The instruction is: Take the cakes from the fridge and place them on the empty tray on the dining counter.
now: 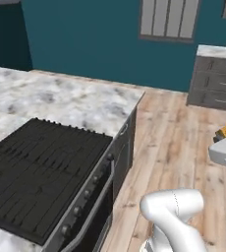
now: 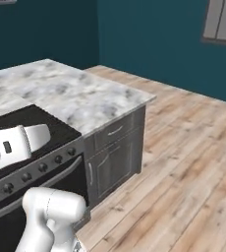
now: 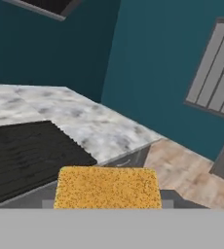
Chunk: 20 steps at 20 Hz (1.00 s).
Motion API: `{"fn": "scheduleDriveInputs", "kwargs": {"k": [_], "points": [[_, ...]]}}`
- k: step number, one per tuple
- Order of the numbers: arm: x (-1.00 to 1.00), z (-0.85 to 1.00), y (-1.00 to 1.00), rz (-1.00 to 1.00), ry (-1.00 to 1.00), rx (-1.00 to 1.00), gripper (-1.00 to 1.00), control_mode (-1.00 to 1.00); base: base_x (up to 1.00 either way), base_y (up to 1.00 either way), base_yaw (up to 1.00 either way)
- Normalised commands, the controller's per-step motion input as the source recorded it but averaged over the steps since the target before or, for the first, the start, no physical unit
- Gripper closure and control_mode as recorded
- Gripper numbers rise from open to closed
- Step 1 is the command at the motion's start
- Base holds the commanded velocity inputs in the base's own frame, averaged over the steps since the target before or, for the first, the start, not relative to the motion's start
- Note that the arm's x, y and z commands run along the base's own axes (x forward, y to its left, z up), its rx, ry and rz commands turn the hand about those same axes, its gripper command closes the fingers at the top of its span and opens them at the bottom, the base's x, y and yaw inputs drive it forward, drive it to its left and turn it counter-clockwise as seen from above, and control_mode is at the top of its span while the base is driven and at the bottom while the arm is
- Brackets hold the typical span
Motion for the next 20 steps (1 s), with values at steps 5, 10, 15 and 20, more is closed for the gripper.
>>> {"fn": "scheduleDriveInputs", "kwargs": {"k": [5,10,15,20], "points": [[0.0,0.0,0.0,0.0,0.0,0.0,1.0,1.0,0.0,0.0,0.48],[0.0,0.0,0.0,0.0,0.0,0.0,1.0,1.0,0.0,0.0,0.47],[0.0,0.0,0.0,0.0,0.0,0.0,1.0,1.0,0.0,0.01,0.46],[0.0,0.0,0.0,0.0,0.0,0.0,1.0,1.0,0.0,0.07,0.45]]}}
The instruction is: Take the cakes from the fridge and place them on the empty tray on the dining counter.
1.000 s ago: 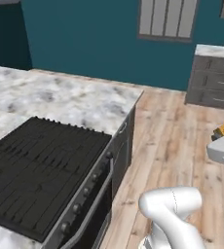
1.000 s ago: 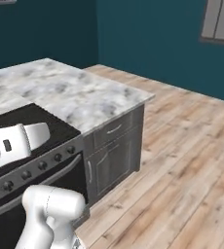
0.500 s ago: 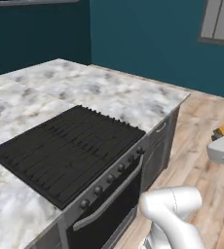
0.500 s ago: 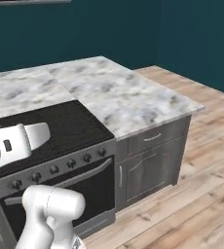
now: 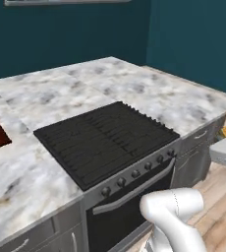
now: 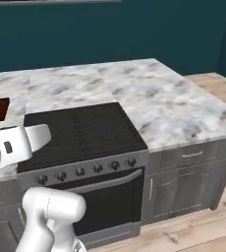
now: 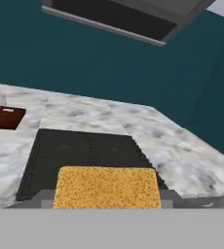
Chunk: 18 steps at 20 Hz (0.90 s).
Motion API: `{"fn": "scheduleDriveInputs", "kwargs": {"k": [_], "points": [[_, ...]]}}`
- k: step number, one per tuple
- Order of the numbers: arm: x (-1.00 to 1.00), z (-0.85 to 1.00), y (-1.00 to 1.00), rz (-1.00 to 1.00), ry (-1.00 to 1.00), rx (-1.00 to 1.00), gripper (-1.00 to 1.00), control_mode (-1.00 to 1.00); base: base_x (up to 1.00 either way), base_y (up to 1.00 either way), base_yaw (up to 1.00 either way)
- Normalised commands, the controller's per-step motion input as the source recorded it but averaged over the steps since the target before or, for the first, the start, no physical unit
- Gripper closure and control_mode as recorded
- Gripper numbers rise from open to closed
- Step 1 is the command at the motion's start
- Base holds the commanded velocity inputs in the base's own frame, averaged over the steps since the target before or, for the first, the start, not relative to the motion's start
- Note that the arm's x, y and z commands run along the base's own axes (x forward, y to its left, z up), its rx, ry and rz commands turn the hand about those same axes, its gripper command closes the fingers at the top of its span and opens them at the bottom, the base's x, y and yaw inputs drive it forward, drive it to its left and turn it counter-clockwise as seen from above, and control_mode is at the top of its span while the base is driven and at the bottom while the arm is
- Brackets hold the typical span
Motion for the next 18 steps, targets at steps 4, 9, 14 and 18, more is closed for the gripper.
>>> {"fn": "scheduleDriveInputs", "kwargs": {"k": [4,9,14,18], "points": [[0.0,0.0,0.0,0.0,0.0,0.0,1.0,1.0,0.0,0.12,0.44],[0.0,0.0,0.0,0.0,0.0,0.0,1.0,1.0,0.0,0.23,0.39],[0.0,0.0,0.0,0.0,0.0,0.0,1.0,1.0,-0.04,0.74,0.2],[0.0,0.0,0.0,0.0,0.0,0.0,1.0,1.0,0.0,1.0,0.12]]}}
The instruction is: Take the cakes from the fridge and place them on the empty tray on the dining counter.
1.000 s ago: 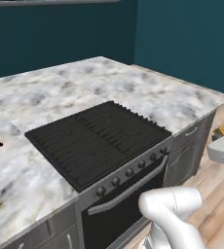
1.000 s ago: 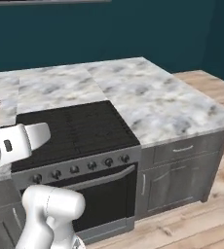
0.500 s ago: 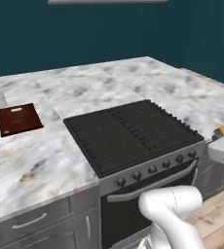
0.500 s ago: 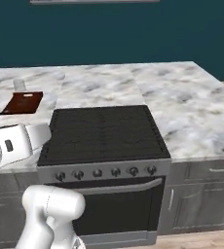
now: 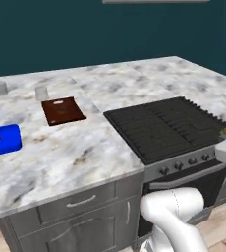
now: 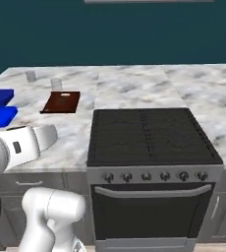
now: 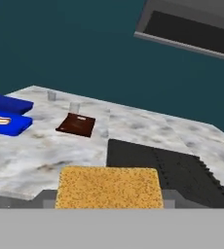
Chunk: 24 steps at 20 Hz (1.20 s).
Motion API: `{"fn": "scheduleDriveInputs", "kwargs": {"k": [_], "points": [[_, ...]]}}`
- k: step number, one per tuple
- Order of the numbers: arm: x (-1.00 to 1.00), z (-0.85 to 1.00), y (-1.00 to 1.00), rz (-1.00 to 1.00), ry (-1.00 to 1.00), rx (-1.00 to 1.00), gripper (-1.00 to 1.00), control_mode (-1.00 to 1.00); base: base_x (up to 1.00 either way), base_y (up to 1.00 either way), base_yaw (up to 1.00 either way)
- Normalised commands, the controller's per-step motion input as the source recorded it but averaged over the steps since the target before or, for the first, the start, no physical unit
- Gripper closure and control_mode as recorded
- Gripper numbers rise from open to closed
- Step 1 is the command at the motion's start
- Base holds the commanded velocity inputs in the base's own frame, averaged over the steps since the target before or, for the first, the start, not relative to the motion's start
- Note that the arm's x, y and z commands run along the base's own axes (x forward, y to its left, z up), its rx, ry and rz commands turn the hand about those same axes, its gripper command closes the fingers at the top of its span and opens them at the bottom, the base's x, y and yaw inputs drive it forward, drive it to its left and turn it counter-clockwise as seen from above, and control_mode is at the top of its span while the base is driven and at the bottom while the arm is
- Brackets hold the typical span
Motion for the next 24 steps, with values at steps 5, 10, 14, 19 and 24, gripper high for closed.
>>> {"fn": "scheduleDriveInputs", "kwargs": {"k": [5,10,14,19,24], "points": [[0.0,0.0,0.0,0.0,0.0,0.0,1.0,1.0,-0.01,1.0,0.09],[0.0,0.0,0.0,0.0,0.0,0.0,1.0,1.0,-0.05,1.0,0.07],[0.0,0.0,0.0,0.0,0.0,0.0,1.0,1.0,-0.01,1.0,0.03],[0.0,0.0,0.0,0.0,0.0,0.0,1.0,1.0,-0.02,1.0,0.02],[0.0,0.0,0.0,0.0,0.0,0.0,1.0,1.0,0.0,1.0,0.0]]}}
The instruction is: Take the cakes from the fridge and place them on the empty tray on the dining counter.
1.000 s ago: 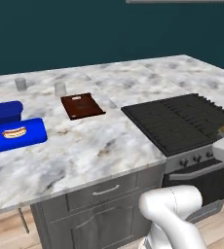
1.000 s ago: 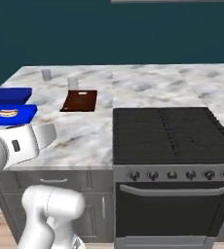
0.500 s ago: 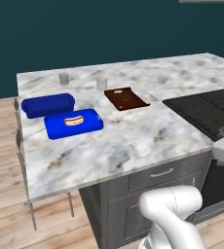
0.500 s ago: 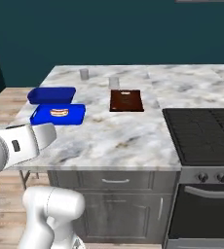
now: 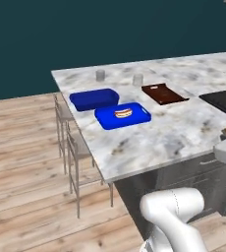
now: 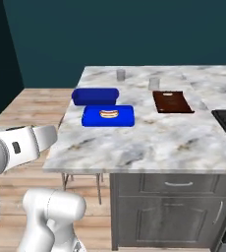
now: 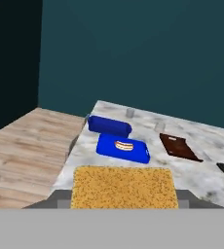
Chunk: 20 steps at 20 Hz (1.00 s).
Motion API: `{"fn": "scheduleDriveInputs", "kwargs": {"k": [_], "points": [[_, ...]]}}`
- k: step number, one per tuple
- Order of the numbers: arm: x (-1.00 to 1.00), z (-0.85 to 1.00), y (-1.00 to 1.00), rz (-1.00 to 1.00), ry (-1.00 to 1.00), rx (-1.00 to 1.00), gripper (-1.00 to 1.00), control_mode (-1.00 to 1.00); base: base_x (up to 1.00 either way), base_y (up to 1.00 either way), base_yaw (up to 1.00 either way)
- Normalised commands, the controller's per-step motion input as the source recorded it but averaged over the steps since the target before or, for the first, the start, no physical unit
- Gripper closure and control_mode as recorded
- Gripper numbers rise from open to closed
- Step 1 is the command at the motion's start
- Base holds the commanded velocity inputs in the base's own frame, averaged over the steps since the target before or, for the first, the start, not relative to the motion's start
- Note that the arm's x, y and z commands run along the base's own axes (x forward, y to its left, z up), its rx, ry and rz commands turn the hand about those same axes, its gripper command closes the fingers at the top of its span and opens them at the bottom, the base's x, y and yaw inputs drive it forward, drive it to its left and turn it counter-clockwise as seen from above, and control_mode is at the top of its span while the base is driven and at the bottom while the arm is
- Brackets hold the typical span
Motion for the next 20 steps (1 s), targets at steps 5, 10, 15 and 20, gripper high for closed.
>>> {"fn": "scheduleDriveInputs", "kwargs": {"k": [5,10,15,20], "points": [[0.0,0.0,0.0,0.0,0.0,0.0,1.0,1.0,0.0,1.0,0.0],[0.0,0.0,0.0,0.0,0.0,0.0,1.0,1.0,0.02,1.0,0.0],[0.0,0.0,0.0,0.0,0.0,0.0,1.0,1.0,0.05,1.0,-0.06],[0.0,0.0,0.0,0.0,0.0,0.0,1.0,1.0,0.1,1.0,-0.15]]}}
